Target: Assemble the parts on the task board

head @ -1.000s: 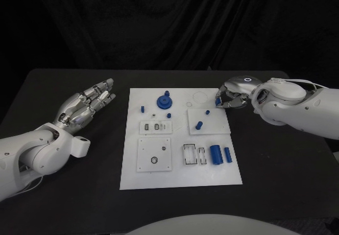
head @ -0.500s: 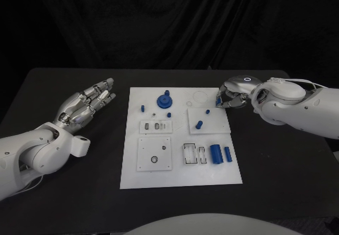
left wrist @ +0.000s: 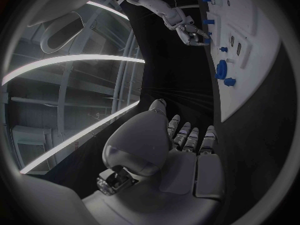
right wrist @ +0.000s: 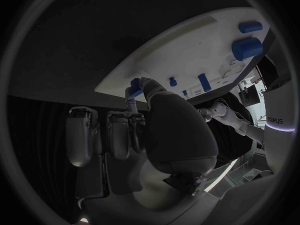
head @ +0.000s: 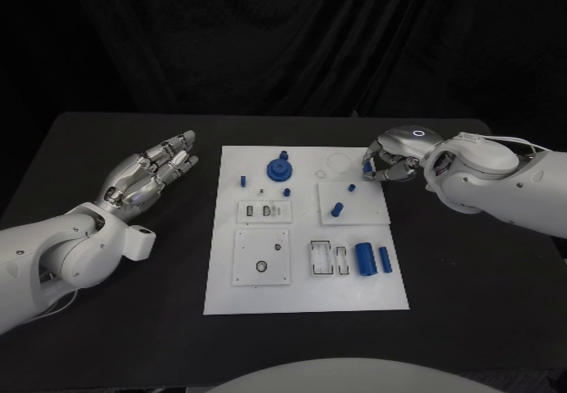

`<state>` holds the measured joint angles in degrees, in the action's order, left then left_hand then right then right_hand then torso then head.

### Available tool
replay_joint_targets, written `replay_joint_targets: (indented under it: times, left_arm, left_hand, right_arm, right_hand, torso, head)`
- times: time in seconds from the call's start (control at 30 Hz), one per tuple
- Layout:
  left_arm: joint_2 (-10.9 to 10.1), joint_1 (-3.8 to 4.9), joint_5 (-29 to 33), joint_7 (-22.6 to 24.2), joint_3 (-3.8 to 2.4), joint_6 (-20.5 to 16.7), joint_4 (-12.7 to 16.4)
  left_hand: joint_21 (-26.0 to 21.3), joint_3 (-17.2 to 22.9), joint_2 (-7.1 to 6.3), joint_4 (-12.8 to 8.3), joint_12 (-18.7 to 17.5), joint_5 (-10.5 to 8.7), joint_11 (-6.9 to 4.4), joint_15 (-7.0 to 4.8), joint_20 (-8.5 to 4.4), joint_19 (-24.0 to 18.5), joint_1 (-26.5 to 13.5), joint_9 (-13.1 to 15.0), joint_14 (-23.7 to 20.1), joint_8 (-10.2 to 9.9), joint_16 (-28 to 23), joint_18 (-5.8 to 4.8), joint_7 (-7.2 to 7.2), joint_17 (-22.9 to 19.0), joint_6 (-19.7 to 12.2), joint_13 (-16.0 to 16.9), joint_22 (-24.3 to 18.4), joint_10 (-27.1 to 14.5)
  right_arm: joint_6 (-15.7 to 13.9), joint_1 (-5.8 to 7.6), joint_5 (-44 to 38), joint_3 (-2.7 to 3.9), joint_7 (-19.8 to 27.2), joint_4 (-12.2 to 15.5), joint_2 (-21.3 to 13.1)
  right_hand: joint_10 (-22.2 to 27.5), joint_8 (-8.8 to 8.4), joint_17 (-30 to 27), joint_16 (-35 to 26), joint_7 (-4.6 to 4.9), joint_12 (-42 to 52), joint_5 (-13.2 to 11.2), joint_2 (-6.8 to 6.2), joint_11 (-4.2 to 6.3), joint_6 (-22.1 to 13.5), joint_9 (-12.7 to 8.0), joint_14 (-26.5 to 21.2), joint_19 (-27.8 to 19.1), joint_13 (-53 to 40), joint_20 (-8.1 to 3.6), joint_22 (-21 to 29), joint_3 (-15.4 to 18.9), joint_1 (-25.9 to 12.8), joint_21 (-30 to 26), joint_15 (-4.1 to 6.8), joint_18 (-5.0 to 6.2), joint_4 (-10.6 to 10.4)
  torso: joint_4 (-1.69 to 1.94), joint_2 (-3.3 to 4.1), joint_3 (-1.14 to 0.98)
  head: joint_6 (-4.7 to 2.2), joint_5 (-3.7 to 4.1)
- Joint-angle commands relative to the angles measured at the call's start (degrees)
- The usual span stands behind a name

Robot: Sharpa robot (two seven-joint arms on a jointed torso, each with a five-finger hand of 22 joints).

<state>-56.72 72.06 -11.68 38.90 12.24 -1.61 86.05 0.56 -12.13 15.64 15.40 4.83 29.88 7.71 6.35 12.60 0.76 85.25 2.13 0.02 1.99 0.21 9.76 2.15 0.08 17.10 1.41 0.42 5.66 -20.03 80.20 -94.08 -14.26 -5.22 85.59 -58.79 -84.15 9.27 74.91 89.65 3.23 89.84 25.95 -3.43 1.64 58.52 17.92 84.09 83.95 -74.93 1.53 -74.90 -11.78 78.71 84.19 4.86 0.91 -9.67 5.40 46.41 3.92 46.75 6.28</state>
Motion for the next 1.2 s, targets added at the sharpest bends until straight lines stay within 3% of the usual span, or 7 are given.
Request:
replay_joint_targets:
  times: [0.03,0.07,0.27,0.43,0.67,0.83,1.2]
  left_arm:
    - [-0.11,-0.09,-0.06,4.54,-0.04,0.57,0.23]
    - [-0.16,-0.09,-0.06,4.51,-0.04,0.53,0.27]
    - [-0.28,-0.1,-0.06,4.2,-0.04,0.28,0.42]
    - [-0.28,-0.1,-0.06,4.11,-0.04,0.16,0.63]
    - [-0.18,-0.1,-0.06,4.01,-0.04,0.07,0.69]
    - [-0.08,-0.11,-0.06,3.95,-0.04,0.09,0.75]
    - [-0.11,-0.12,-0.06,3.79,-0.04,0.17,0.76]
  left_hand:
    - [0.23,0.33,0.07,-0.03,0.18,0.18,0.17,0.57,0.52,0.02,0.67,0.0,-0.02,0.2,-0.21,0.43,0.07,-0.08,0.17,0.04,0.07,0.09]
    - [0.23,0.33,0.07,-0.03,0.18,0.18,0.17,0.57,0.52,0.02,0.67,0.0,-0.02,0.2,-0.21,0.43,0.07,-0.08,0.17,0.04,0.07,0.09]
    - [0.24,0.34,0.07,-0.04,0.2,0.19,0.16,0.57,0.52,0.03,0.68,0.01,-0.02,0.21,-0.21,0.44,0.08,-0.08,0.24,0.05,0.07,0.11]
    - [0.26,0.36,0.05,-0.07,0.24,0.21,0.13,0.55,0.52,0.04,0.7,0.03,-0.02,0.24,-0.21,0.44,0.1,-0.08,0.38,0.06,0.08,0.16]
    - [0.25,0.39,0.03,-0.1,0.2,0.24,0.04,0.51,0.51,0.03,0.73,0.04,-0.02,0.26,-0.21,0.45,0.14,-0.08,0.48,0.05,0.08,0.11]
    - [0.25,0.39,0.03,-0.1,0.2,0.24,0.04,0.51,0.51,0.03,0.73,0.04,-0.02,0.26,-0.21,0.45,0.14,-0.08,0.48,0.05,0.08,0.11]
    - [0.25,0.43,0.04,-0.13,0.18,0.26,-0.07,0.45,0.5,0.04,0.77,0.06,-0.02,0.29,-0.21,0.46,0.2,-0.08,0.56,0.04,0.08,0.07]
  right_arm:
    - [-4.74,1.22,-0.17,0.1,0.29,2.23,-0.19]
    - [-4.59,1.86,-0.17,0.1,0.12,3.34,-0.27]
    - [-0.88,4.96,-0.17,0.12,-1.77,10.49,-0.13]
    - [3.76,5.66,-0.16,0.07,-2.61,14.48,2.05]
    - [7.93,3.81,-0.16,0.04,-3.09,14.86,7.09]
    - [8.8,1.55,-0.53,0.05,-3.73,12.66,11.07]
    - [5.51,-1.15,-4.07,0.09,-5.96,9.21,15.75]
  right_hand:
    - [-5.85,0.89,14.97,0.21,0.24,0.16,1.06,1.06,0.0,-0.15,3.94,5.87,3.22,-15.07,-0.19,-13.07,-0.4,1.22,-0.28,0.15,0.62,0.69]
    - [-5.85,1.11,15.02,0.27,0.37,0.16,2.04,0.93,-0.1,-0.01,4.29,5.89,3.21,-15.07,-0.13,-13.05,-0.62,1.37,-0.33,0.09,0.63,1.02]
    - [-5.85,1.19,15.08,0.34,0.38,0.16,1.22,0.72,-0.18,-0.21,4.71,5.91,3.22,-15.07,-0.04,-13.06,-0.63,1.11,-0.33,0.01,0.63,1.23]
    - [-5.85,1.41,15.09,0.35,0.36,0.16,-0.5,0.65,-0.17,-0.29,5.37,5.91,3.23,-15.07,0.03,-13.06,-0.67,0.86,-0.35,-0.03,0.63,1.63]
    - [-5.85,1.55,15.09,0.35,0.45,0.16,-1.21,0.68,-0.23,-0.22,5.71,5.91,3.06,-15.07,0.05,-12.93,-0.69,0.71,-0.73,-0.05,0.73,1.85]
    - [-5.85,1.55,15.09,0.35,0.54,0.16,-1.29,0.64,-0.31,-0.26,5.76,5.91,2.87,-15.07,0.06,-12.79,-0.7,0.71,-1.16,-0.08,0.84,1.93]
    - [-5.85,1.51,15.04,0.3,0.85,0.16,-1.44,0.41,-0.83,-0.37,5.97,5.9,2.54,-15.07,0.21,-12.53,-0.66,0.48,-1.94,-0.4,1.02,2.22]
  torso:
    - [0.04,0.01,0.0]
    - [0.04,0.02,0.0]
    - [-0.04,0.03,-0.03]
    - [-0.08,-0.1,0.07]
    - [0.02,-0.08,0.19]
    - [-0.1,0.09,-0.02]
    - [0.11,0.08,-0.05]
  head:
    - [-0.25,-0.57]
    - [-0.23,-0.65]
    - [0.02,-1.43]
    - [0.31,-1.9]
    - [0.37,-1.93]
    - [0.46,-2.27]
    - [0.97,-2.32]
